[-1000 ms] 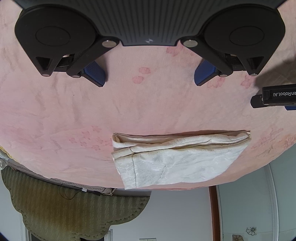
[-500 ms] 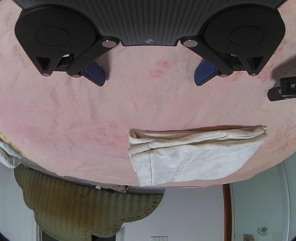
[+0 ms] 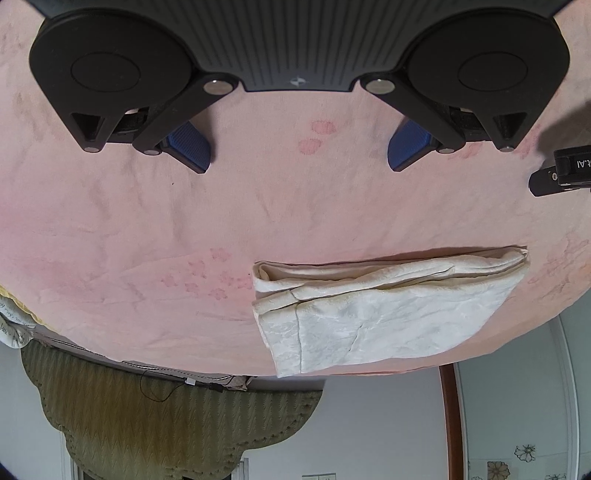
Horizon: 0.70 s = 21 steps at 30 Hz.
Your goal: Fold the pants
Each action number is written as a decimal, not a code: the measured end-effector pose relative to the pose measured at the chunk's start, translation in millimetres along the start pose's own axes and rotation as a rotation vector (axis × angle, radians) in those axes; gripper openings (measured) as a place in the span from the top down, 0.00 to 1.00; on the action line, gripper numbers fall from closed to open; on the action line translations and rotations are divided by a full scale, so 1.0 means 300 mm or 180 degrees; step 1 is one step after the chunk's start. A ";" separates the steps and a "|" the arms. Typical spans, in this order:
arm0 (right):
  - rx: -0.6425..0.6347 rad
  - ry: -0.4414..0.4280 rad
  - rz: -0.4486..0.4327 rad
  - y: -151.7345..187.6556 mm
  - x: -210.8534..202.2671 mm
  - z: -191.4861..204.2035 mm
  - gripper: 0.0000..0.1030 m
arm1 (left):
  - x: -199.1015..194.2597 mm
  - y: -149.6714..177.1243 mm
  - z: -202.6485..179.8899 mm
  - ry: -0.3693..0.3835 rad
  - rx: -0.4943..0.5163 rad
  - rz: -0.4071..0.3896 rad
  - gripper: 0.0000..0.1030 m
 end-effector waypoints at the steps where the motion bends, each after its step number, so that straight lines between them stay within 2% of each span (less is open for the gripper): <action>1: 0.0001 -0.0002 0.0000 0.000 0.000 0.000 0.00 | 0.000 0.000 0.000 0.0000 0.0000 0.0001 0.00; 21: 0.0001 -0.0002 0.0001 -0.001 0.000 0.000 0.00 | -0.002 0.002 0.005 0.0006 -0.0007 0.0000 0.00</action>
Point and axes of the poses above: each gripper's, at about its wrist camera, not at the fingertips, and x roughly the way its jaws point, z to its left, y to its underside, the point moved 5 cm from there along x, roughly the way its jaws point, and after that the axes turned 5 degrees about -z, right-handed, at the moved point
